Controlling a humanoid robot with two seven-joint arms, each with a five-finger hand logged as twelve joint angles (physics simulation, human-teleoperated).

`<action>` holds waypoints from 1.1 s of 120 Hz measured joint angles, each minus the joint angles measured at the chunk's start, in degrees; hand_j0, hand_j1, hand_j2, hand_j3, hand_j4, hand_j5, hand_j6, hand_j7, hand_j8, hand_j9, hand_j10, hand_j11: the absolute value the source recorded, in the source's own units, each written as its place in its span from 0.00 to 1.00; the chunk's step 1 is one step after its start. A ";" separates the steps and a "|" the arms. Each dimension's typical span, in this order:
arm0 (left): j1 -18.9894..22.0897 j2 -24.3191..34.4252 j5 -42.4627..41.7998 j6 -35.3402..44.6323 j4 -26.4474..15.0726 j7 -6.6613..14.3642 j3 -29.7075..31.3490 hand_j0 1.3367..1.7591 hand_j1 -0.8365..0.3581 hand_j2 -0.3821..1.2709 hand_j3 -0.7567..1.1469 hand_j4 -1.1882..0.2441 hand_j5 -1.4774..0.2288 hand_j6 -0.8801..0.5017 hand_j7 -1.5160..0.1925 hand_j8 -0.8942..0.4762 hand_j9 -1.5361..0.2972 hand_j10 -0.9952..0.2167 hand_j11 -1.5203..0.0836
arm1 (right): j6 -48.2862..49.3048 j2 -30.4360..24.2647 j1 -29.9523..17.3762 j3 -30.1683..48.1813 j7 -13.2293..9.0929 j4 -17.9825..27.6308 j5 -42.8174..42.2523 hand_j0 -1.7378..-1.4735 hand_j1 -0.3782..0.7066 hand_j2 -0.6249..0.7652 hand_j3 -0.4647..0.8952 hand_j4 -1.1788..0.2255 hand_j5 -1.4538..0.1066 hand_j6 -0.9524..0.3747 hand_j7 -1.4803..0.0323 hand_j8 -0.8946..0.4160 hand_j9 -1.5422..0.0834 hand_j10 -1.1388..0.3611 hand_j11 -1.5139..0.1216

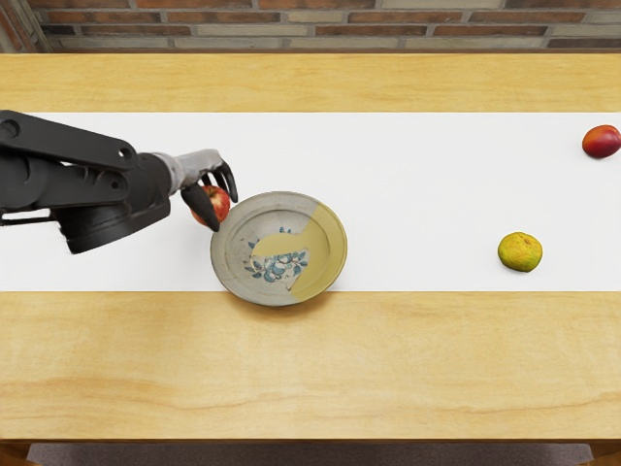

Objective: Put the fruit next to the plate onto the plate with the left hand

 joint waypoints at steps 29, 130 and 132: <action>-1.26 -4.92 -1.05 -0.42 0.01 0.03 -0.13 0.75 0.42 0.39 0.40 0.35 0.28 0.37 0.34 0.43 0.32 0.42 0.35 | 0.00 0.00 0.00 0.00 -0.01 0.00 0.00 0.30 0.03 0.45 0.34 0.84 0.93 0.72 0.98 0.68 0.95 0.76 0.93; -2.68 6.20 -1.79 -9.19 0.64 -0.57 -2.36 0.76 0.80 0.27 0.40 0.69 0.71 0.52 0.73 0.54 0.69 0.67 0.78 | 0.00 0.00 -0.01 0.00 0.00 0.00 0.00 0.30 0.03 0.45 0.34 0.84 0.93 0.72 0.98 0.68 0.95 0.76 0.93; -2.81 7.80 -1.79 -11.05 0.62 -0.58 -2.66 0.76 0.82 0.26 0.40 0.70 0.72 0.53 0.74 0.55 0.70 0.68 0.79 | 0.00 0.00 0.00 0.00 0.00 0.00 0.00 0.30 0.03 0.45 0.34 0.84 0.93 0.72 0.98 0.68 0.95 0.76 0.93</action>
